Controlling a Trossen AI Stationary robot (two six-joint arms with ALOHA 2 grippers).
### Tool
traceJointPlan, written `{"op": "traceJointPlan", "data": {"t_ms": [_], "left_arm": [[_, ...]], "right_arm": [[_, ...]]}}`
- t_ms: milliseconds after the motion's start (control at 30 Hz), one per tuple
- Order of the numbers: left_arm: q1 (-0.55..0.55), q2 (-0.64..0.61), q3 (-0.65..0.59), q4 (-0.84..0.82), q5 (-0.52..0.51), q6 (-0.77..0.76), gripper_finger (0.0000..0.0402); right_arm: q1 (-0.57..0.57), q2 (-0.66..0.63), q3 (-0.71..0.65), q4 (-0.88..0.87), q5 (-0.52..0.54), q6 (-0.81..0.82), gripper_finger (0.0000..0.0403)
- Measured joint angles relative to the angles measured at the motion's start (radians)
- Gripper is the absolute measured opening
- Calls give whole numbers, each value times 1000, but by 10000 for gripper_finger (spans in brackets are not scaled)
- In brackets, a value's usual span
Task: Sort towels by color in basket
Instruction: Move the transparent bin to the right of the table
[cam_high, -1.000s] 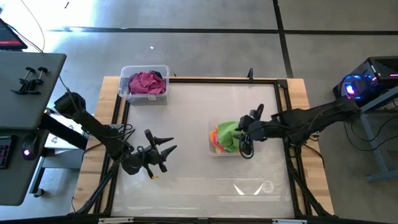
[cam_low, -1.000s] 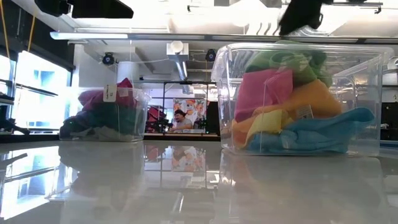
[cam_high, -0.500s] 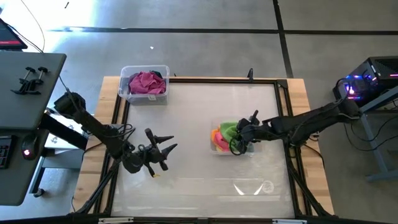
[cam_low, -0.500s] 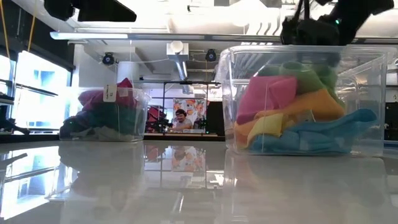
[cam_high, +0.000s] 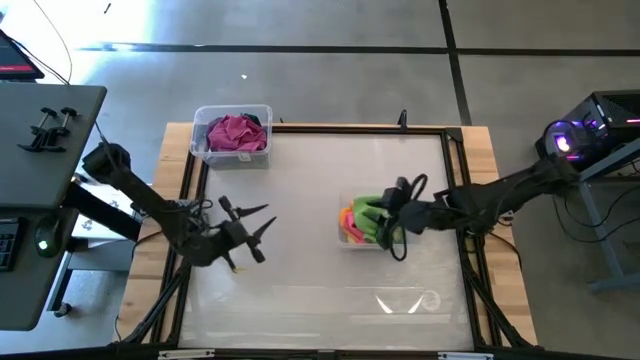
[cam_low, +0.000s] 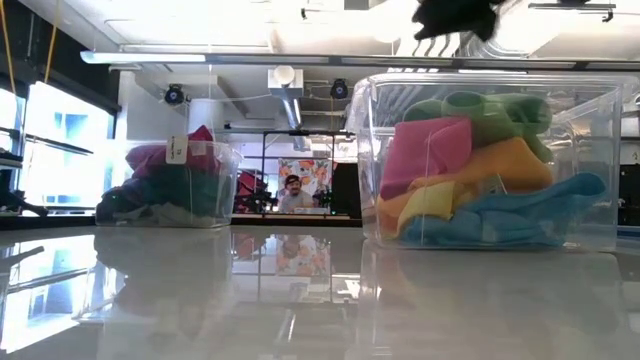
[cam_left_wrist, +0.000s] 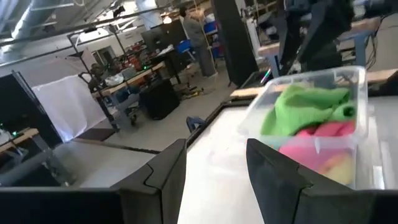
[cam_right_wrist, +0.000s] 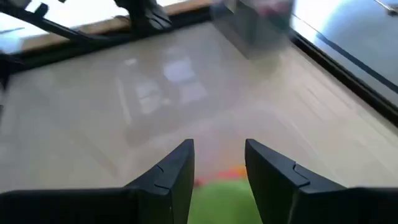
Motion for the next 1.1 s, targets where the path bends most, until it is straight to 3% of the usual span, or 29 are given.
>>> {"op": "traceJointPlan", "data": {"t_ms": [200,467,767,967,1100], "left_arm": [[-28,-103,0,0,-8,28,156],[-38,-118,0,-72,-7,-19,156],[-38,-118,0,-303,-6,-247,156],[-38,-118,0,-369,-5,-320,156],[-37,-118,0,-376,-5,-322,156]], "right_arm": [[-47,143,52,145,-124,-154,138],[-132,384,233,141,-239,-287,138],[-221,576,477,-157,-280,-314,138],[-246,604,509,-317,-362,-277,138],[-232,585,510,-449,-356,-226,138]]}}
